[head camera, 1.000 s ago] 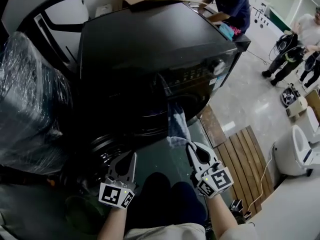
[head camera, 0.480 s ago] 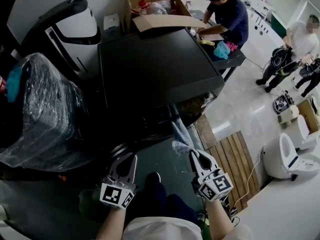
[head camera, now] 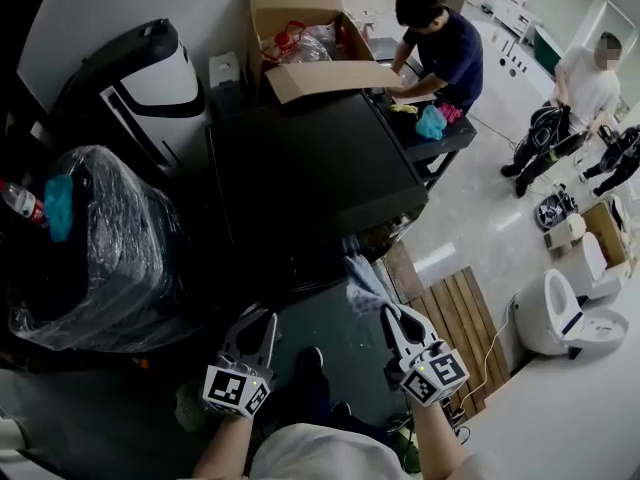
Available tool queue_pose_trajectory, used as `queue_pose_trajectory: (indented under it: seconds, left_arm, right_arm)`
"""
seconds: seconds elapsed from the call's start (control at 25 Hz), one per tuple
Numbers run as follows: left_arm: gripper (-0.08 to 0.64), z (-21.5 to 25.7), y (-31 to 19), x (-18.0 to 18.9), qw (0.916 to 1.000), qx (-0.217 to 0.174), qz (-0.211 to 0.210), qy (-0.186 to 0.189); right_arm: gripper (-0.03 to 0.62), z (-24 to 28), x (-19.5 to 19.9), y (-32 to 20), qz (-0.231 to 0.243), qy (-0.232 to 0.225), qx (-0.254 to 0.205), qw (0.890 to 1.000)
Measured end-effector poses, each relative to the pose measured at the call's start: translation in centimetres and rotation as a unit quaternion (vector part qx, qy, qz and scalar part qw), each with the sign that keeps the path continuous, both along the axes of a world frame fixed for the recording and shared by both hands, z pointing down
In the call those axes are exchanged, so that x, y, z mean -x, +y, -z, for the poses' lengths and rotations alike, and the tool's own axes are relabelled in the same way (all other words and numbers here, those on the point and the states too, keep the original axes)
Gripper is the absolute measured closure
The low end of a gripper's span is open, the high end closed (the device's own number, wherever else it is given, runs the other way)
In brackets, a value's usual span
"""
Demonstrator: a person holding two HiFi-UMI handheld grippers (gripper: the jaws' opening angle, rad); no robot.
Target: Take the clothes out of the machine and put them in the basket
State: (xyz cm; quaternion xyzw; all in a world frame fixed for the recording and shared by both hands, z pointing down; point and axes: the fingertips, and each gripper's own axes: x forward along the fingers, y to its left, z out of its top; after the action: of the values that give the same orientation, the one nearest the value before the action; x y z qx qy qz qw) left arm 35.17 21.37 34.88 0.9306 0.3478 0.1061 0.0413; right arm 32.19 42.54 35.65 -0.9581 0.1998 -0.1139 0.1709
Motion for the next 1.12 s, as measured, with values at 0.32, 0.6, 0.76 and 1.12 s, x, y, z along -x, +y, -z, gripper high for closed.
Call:
queue_pose_trajectory:
  seconds: [0.32,0.6,0.76,1.12]
  left_arm:
    - [0.54,4.4,-0.2,-3.7,0.9997,0.012,-0.021,0.002]
    - [0.54,6.0,0.4,-3.9,0.9987,0.014,-0.048,0.007]
    - [0.54,6.7,0.6,-3.9,0.9987,0.015,-0.048,0.004]
    - [0.54,9.1,1.6,-3.4,0.9998,0.009,-0.006,0.018]
  right_arm:
    - [0.561,4.8,-2.4,-0.4,-0.019,-0.007,-0.008,1.0]
    - [0.561,8.6,-2.6,-0.4,-0.031,0.024,-0.021,0.999]
    - [0.561,10.6,-2.8,-0.5,-0.024,0.043,-0.016,0.999]
    - [0.561,15.4,-3.0,1.6,0.02,0.096,-0.042,0.994]
